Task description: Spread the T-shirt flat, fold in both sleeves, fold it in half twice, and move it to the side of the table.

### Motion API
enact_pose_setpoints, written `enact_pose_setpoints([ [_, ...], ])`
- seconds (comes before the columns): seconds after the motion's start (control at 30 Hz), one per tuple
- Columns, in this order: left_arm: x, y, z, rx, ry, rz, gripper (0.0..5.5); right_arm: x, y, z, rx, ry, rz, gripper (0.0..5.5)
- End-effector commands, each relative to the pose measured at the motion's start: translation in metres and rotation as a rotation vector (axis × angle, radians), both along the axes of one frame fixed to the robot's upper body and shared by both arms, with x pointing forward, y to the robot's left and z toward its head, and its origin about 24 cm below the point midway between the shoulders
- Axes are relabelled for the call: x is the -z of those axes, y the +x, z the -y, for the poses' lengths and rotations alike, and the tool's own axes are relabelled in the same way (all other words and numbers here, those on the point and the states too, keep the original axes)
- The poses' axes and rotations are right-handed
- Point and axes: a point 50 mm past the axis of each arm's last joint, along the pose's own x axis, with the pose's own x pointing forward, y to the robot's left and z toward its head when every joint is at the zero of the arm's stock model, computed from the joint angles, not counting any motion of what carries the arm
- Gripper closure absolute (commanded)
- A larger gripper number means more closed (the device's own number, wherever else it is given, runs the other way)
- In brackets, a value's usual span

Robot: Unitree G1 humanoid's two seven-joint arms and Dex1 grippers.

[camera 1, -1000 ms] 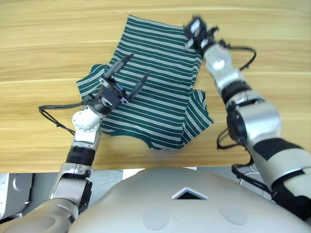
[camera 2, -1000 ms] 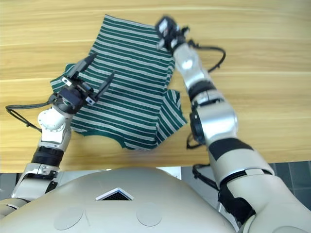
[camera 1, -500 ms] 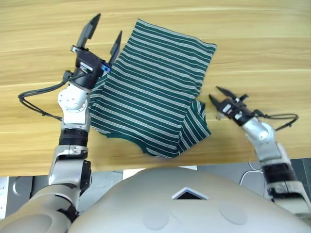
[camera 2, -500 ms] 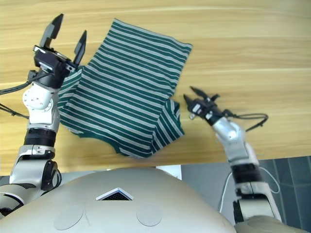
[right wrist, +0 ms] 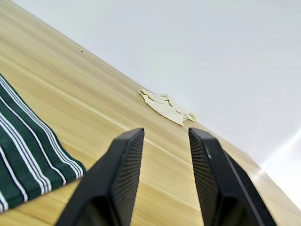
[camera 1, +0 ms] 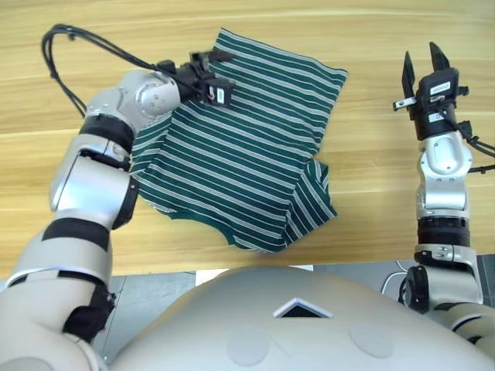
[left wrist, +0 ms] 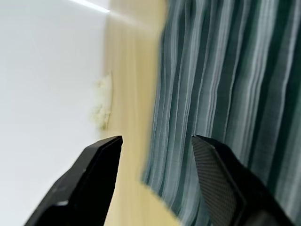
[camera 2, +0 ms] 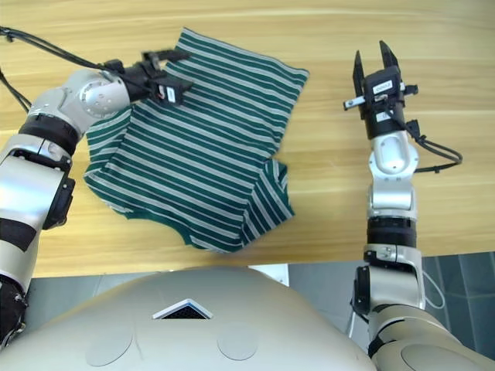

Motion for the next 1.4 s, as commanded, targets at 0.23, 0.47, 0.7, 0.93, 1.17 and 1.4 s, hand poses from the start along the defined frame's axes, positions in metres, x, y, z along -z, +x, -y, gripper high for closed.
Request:
enact_pose_setpoints([
  [0.23,0.017,0.01,0.019,-0.084,0.174,-0.06,2.76,0.001,0.009,-0.038,-0.116,0.038,0.02,3.76],
  [0.47,0.017,0.013,-0.05,-0.382,0.235,-0.01,2.76,0.005,0.007,-0.04,-0.127,0.015,0.006,3.76],
  [0.7,0.038,-0.012,-0.087,-0.474,0.166,-0.036,2.76,0.017,-0.013,-0.066,-0.289,-0.08,-0.041,3.76],
  [0.93,-0.015,0.016,-0.049,-0.43,-0.243,0.303,2.76,0.019,-0.033,-0.103,-0.515,-0.216,-0.059,3.76],
  [1.17,-0.077,0.005,-0.078,-0.479,-0.673,0.744,2.76,0.079,-0.057,-0.126,-0.754,-0.697,-0.267,3.76],
  [1.4,-0.062,-0.013,-0.098,-0.579,-0.68,0.77,2.76,0.088,-0.028,-0.096,-0.614,-0.793,-0.345,3.76],
])
